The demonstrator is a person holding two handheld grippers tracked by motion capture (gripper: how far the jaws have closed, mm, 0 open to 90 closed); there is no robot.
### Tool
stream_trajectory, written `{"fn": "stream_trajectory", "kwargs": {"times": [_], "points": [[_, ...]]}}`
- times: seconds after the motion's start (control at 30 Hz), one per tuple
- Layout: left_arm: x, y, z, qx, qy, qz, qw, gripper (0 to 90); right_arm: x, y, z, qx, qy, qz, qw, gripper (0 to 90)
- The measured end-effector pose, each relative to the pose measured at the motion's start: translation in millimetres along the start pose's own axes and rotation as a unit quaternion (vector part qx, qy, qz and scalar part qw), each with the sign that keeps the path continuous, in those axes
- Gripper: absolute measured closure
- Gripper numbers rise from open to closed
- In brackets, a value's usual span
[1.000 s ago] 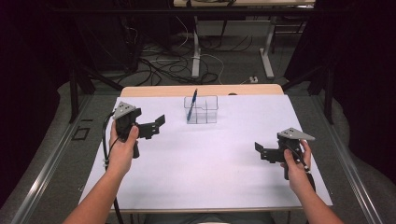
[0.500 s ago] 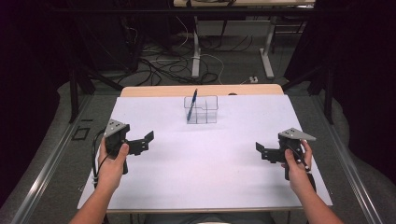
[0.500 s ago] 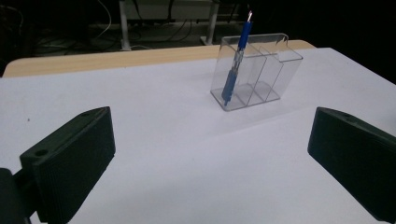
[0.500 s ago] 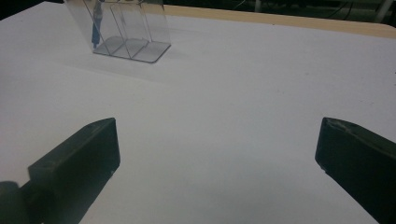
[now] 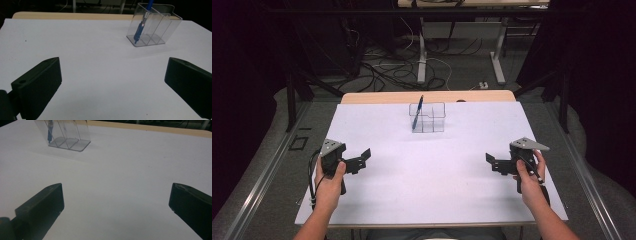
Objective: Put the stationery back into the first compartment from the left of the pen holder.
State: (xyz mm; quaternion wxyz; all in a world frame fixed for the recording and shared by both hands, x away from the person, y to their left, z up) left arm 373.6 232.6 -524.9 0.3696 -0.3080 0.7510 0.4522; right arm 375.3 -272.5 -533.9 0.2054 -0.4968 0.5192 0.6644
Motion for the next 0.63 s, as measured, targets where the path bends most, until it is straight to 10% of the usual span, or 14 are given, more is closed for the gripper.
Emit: {"fn": "stream_trajectory", "kwargs": {"times": [0.63], "points": [[4.0,4.2,15.2,-0.016,0.014,-0.006,0.9998,0.6,2.2,-2.0,-3.0,0.000,0.004,0.005,1.0000,0.0]]}}
Point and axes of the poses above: each handheld gripper's, and its own axes: y roughly backward along the jaws, x roughly out of its underside, z roughly to its left, the point moved 4 cm from there along -y, roughly forward along the jaws, and after that the axes turned 8 degrees about y, right-handed, at the moved point
